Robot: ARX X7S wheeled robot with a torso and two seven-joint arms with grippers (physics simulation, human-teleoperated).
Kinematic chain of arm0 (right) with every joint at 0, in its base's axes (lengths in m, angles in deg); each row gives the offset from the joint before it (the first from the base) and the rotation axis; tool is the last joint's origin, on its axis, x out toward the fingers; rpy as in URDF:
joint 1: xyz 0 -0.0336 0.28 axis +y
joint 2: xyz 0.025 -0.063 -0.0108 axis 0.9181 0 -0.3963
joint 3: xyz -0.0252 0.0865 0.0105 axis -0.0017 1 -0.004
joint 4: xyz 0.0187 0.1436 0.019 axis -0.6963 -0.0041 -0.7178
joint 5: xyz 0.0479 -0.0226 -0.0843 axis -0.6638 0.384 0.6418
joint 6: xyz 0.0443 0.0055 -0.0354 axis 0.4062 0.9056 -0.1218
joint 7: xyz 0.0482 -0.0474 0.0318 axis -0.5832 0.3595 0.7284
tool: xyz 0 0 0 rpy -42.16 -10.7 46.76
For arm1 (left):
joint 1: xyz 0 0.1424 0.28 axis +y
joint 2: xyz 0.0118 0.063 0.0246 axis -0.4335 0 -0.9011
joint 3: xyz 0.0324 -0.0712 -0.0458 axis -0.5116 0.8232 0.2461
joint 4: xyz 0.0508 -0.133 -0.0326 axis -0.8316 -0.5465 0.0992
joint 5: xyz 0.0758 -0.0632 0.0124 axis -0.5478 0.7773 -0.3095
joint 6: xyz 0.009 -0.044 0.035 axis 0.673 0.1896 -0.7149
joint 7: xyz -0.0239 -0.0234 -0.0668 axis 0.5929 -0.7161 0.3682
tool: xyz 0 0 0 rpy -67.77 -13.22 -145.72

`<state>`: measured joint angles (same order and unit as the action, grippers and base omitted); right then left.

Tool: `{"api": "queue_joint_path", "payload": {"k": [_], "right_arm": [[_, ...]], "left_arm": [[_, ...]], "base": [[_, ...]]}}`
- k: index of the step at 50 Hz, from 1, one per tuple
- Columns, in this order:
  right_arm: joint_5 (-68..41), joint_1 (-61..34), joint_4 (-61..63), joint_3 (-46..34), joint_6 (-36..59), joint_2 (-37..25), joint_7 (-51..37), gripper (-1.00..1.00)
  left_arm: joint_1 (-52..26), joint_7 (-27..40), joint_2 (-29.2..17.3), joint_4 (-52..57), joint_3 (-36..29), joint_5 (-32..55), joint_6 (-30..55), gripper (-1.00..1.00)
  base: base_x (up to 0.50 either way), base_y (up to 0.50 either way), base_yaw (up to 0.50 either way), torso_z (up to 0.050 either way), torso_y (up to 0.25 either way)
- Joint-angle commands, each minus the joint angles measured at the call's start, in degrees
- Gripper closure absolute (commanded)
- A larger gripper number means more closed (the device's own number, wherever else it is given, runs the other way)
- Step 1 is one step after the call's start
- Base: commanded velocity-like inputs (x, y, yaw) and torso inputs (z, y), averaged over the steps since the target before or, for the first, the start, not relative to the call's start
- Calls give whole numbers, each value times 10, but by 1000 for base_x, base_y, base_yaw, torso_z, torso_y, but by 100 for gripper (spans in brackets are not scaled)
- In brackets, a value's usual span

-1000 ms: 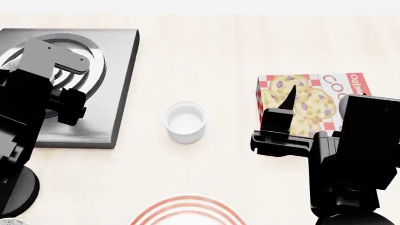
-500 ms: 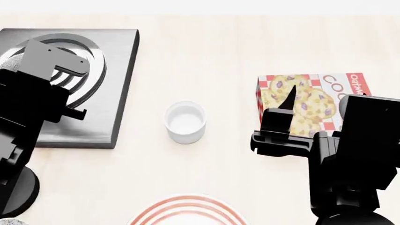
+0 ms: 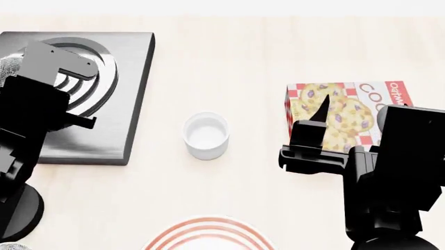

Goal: Pick the akita bowl on the stove and place it on the plate.

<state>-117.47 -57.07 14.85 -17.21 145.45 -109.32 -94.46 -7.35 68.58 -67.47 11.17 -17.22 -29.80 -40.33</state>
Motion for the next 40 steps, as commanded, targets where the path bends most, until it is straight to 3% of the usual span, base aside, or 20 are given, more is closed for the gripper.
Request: {"api": "queue_joint_path", "payload": {"k": [1,6,13,16,29,40], "right_arm": [[15,6,-6,9,-13,8,14,-100],[12,4,-3,9,-10,8,11,-100],[13,6,-6,6,-16,5,12,-100],[11,7,-3,7,-13,5,10,-100],[7,4,-4,5,-13,3,6,-100],[7,3,-7,1,-16,2,5,-100]], "left_arm": [[-47,-1,6,20,28,-17,-33,100],[-75,-25,-14,99,16,-21,-37,100],[-78,-95,-73,296,-44,-30,-16,100],[-72,-109,-81,352,-26,-2,12,100],[16,-247,-240,706,-129,20,-47,100],[45,-301,-328,850,-131,49,-84,100]], "base": [[0,0,0,0,0],[0,0,0,0,0],[0,0,0,0,0],[0,0,0,0,0],[0,0,0,0,0],[0,0,0,0,0]]}}
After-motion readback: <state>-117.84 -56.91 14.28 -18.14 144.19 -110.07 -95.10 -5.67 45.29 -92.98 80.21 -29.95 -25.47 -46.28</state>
